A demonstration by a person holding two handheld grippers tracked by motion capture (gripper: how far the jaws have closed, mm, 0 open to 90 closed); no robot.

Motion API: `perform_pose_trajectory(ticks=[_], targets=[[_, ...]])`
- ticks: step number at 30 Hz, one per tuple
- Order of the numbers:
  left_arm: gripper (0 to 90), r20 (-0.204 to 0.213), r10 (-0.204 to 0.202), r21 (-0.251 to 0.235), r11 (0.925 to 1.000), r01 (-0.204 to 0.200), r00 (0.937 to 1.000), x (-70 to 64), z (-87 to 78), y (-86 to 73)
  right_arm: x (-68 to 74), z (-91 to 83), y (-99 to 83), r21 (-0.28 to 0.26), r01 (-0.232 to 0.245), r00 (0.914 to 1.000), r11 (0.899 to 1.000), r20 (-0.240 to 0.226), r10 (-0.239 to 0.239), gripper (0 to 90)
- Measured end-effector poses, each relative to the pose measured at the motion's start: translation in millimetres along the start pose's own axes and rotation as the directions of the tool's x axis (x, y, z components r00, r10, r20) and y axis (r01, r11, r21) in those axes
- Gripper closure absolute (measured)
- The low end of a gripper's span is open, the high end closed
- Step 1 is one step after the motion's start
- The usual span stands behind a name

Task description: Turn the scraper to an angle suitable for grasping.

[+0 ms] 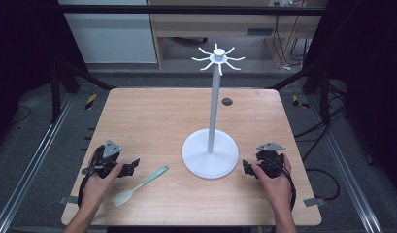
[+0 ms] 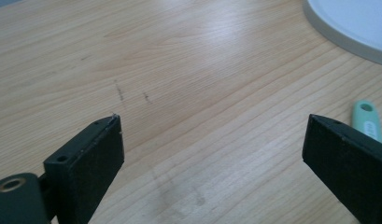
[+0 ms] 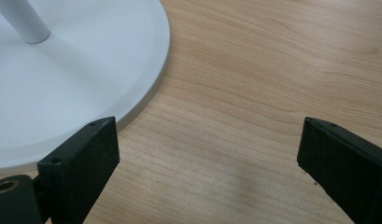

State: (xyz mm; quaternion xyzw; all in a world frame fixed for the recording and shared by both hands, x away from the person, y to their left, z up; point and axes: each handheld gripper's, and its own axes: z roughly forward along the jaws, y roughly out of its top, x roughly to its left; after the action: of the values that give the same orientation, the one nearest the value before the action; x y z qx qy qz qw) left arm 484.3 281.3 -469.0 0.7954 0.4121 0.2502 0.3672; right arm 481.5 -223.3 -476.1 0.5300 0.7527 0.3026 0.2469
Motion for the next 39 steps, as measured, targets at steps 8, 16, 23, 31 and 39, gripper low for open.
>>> perform_pose_trajectory(ticks=[8, 16, 23, 31, 39], targets=[[6.9, 0.086, 0.067, -0.087, 0.9944, -0.060, 0.9941, -17.7, -14.2, 25.7, 0.6, -0.4, -0.9, 0.006, -0.002, 0.9998, 1.000, 0.020, 0.002, 6.1], [8.9, 0.084, 0.134, -0.038, 0.9907, -0.131, 0.9875, -28.7, -4.9, 76.4, 0.7, 0.6, -0.9, 0.004, -0.008, 0.9998, 1.000, 0.018, 0.008, 6.1], [17.4, 0.071, 0.100, 0.013, 0.9948, -0.101, 0.9925, -38.6, 6.5, 63.8, 3.3, 1.2, -0.1, 0.002, 0.008, 0.9998, 1.000, 0.020, -0.008, 6.2], [47.1, 0.123, 0.139, 0.121, 0.9807, -0.153, 0.9827, -50.4, 13.4, 46.8, 4.2, 0.6, 1.0, 0.007, 0.008, 0.9997, 1.000, 0.023, -0.008, 8.3], [72.1, 0.174, 0.149, 0.183, 0.9664, -0.180, 0.9735, -59.0, 19.4, 42.9, 2.4, 3.0, -0.1, 0.029, 0.006, 0.9998, 1.000, 0.018, -0.006, 12.8]])
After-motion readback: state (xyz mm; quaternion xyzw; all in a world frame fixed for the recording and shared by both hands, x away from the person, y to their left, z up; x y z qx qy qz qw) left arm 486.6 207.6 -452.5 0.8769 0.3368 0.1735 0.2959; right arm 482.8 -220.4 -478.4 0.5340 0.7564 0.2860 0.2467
